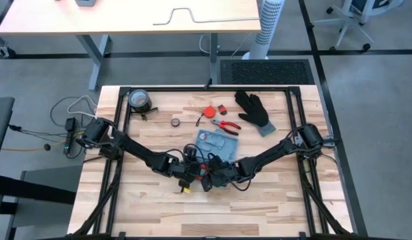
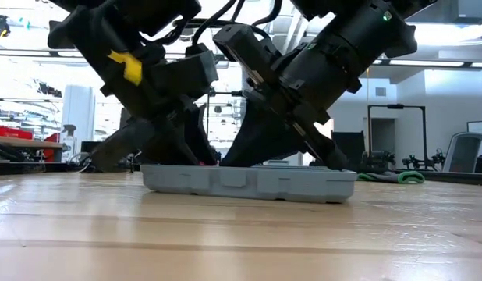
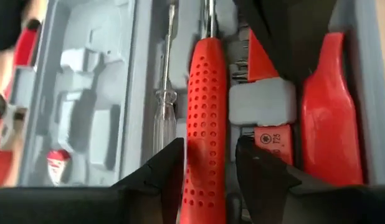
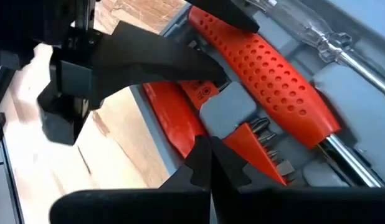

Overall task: Prefit tool cases
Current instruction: Remove the orange hammer from the gray toolbox

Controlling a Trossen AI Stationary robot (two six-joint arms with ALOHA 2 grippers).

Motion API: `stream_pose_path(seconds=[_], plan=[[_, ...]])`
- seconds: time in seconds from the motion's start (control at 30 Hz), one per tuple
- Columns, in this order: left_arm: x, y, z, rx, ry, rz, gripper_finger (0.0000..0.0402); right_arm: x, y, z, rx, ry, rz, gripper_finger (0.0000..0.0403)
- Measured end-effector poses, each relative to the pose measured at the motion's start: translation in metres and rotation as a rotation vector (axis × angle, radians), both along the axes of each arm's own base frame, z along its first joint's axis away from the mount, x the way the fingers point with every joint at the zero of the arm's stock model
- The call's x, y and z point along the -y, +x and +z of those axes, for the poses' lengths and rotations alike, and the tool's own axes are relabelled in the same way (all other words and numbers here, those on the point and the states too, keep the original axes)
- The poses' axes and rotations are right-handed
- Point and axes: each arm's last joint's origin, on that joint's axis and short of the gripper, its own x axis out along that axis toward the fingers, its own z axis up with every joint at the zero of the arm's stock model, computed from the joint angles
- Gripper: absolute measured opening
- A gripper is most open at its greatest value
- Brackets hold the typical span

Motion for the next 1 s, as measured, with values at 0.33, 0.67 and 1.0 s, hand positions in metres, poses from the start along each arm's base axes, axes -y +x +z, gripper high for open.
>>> stream_pose_path(seconds=[0.33, 0.67, 1.0], plan=[[-0.003, 0.0, 0.0, -0.013, 0.116, -0.018, 0.0137, -0.01, -0.005, -0.002, -0.008, 0.003, 0.016, 0.0001], [-0.009, 0.001, 0.001, -0.011, 0.199, 0.006, 0.0137, -0.017, -0.008, -0.002, -0.02, 0.016, 0.054, 0.0001], [-0.016, 0.004, 0.002, -0.01, 0.152, 0.007, 0.0131, -0.018, -0.009, -0.003, -0.027, 0.029, 0.065, 0.0001]])
